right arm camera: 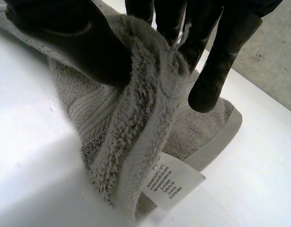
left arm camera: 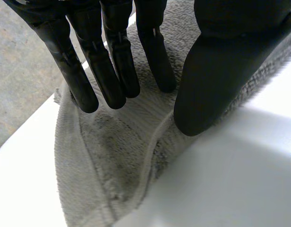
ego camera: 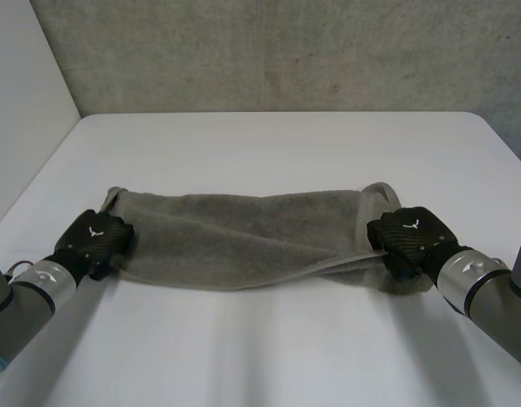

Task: Fold the laundry

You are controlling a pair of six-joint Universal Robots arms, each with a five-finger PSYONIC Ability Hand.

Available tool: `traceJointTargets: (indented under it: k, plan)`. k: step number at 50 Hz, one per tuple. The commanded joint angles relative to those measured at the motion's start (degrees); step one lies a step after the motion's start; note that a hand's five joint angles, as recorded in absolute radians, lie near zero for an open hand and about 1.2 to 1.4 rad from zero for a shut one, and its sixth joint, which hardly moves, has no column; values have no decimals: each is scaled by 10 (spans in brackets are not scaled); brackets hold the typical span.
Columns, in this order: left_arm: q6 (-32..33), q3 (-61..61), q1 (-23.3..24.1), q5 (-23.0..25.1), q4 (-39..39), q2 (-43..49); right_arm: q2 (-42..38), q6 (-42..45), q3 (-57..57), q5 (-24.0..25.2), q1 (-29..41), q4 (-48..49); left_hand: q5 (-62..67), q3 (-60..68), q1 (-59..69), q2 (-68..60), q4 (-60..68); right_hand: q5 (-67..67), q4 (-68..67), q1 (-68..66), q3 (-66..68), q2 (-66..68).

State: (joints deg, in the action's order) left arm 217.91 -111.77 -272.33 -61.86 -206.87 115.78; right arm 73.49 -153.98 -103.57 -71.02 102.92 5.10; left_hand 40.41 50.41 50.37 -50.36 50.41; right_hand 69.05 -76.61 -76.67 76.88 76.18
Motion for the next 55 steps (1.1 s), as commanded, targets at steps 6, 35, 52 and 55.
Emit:
traceJointTargets:
  k: [6,35,52,55]
  plan:
    - [0,-14,0,0,10,-11,-1,0,-1,0,0,0,-27,-27,-26,26,-27,10,-34,-33,31,38]
    - [0,-11,-4,0,-3,-3,0,0,-1,0,0,0,296,296,296,-296,296,10,-34,-33,31,38]
    - [-7,-41,-13,-3,7,-87,14,1,12,-1,-3,-13,296,296,296,-296,296,10,-34,-33,31,38]
    - [-19,-47,-13,-3,9,-120,67,7,27,-1,-5,-34,296,296,296,-296,296,10,-34,-33,31,38]
